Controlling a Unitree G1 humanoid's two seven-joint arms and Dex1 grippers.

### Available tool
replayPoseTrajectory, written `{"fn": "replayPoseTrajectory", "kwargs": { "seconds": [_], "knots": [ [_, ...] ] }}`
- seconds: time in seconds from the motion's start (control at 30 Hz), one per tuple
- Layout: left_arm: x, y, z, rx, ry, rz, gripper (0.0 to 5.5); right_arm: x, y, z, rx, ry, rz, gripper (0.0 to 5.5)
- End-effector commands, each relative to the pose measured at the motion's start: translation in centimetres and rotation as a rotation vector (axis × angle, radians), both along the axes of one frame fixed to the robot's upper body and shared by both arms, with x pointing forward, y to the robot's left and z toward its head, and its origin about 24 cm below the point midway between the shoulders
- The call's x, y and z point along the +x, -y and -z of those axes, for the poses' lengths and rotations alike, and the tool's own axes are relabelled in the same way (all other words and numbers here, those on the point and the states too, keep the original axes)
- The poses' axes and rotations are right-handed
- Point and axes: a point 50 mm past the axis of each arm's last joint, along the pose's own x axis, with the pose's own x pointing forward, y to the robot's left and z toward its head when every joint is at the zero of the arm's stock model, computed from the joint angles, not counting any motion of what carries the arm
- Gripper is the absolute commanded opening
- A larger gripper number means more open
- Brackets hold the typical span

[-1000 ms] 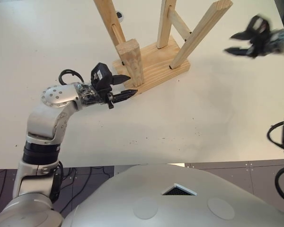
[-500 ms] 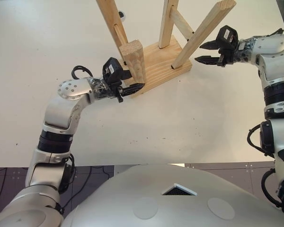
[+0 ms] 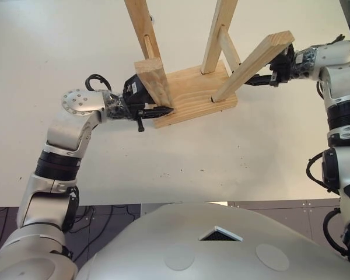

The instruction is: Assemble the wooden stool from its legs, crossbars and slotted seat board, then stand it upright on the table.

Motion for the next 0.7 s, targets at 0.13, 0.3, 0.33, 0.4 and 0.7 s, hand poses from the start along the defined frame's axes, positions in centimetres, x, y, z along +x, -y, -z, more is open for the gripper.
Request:
{"fn": "replayPoseTrajectory", "kwargs": {
  "seconds": [0.13,0.3,0.33,0.4,0.7],
  "knots": [
    [0.2,-1.5,1.7,0.065,-0.049,0.024,1.18,-2.3,1.3,0.5,-0.070,-0.159,-0.059,2.69],
    [-0.3,-1.7,1.7,0.086,-0.058,0.099,1.15,-0.3,-0.2,0.6,0.027,-0.039,0.080,2.94],
    [-0.2,-1.7,1.7,0.090,-0.058,0.107,1.15,-0.1,-0.4,0.6,0.050,-0.035,0.092,2.94],
    [-0.1,-1.8,1.7,0.095,-0.055,0.110,1.15,-0.1,-1.2,0.7,0.095,-0.053,0.077,2.94],
    [0.5,-1.9,1.7,0.102,-0.040,0.122,1.13,-2.2,-1.9,1.8,0.054,-0.188,-0.046,2.94]
  ]
}}
